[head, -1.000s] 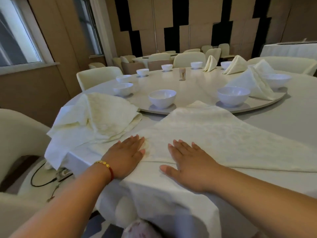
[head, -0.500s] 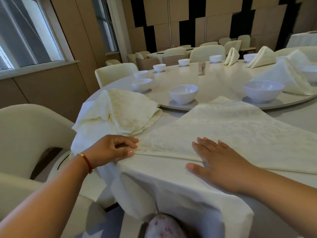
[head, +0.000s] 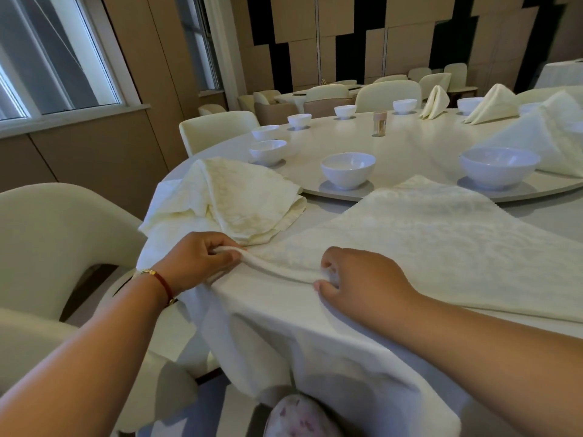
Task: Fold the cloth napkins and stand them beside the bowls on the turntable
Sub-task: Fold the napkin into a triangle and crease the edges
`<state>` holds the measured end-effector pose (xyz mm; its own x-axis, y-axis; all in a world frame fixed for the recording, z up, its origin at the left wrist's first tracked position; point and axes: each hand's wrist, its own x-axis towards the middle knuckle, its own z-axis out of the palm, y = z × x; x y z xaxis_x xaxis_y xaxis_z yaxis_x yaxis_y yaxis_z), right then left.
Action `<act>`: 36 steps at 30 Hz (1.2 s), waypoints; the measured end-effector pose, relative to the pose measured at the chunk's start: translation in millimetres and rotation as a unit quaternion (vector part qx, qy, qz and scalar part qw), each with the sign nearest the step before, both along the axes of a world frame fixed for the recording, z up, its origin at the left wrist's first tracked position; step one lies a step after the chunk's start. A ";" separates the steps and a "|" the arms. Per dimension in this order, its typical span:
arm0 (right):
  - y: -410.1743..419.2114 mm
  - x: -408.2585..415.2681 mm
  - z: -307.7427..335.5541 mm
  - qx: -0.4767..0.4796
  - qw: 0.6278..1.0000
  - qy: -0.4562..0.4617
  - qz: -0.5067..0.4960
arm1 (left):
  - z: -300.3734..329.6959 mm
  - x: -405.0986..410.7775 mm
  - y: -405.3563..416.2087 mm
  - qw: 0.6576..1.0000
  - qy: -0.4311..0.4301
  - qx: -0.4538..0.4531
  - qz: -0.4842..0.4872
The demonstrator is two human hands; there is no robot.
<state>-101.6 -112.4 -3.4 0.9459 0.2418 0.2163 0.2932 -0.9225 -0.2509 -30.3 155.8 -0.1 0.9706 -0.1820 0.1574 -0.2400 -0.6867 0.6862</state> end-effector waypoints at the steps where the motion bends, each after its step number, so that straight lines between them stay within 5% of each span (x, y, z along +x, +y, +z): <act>1: 1.8 2.7 0.3 -0.012 1.000 -0.013 -0.002 | 2.5 -0.7 -3.6 1.000 -0.011 -0.014 0.021; 10: -2.7 -2.3 4.0 -0.039 0.998 -0.039 0.015 | 36.4 -0.8 -49.3 0.967 -0.043 -0.239 0.072; 16: -17.2 -39.6 17.7 0.155 0.982 0.053 0.093 | 56.7 -8.1 -75.1 0.955 -0.001 -0.296 0.027; 22: -40.9 -60.2 37.0 0.286 0.940 0.154 0.104 | 57.5 -19.9 -111.1 0.962 0.061 -0.265 0.013; 27: -78.7 -23.0 43.3 0.175 0.978 0.111 0.031 | 51.4 -9.1 -134.5 0.978 0.078 -0.191 0.018; 30: -102.1 0.2 33.3 0.119 0.984 0.130 0.028 | 48.3 5.9 -146.7 0.997 0.047 -0.062 0.025; 36: -117.8 19.8 -1.2 0.208 0.969 0.130 0.020 | 39.6 38.9 -177.2 0.996 0.037 0.072 0.033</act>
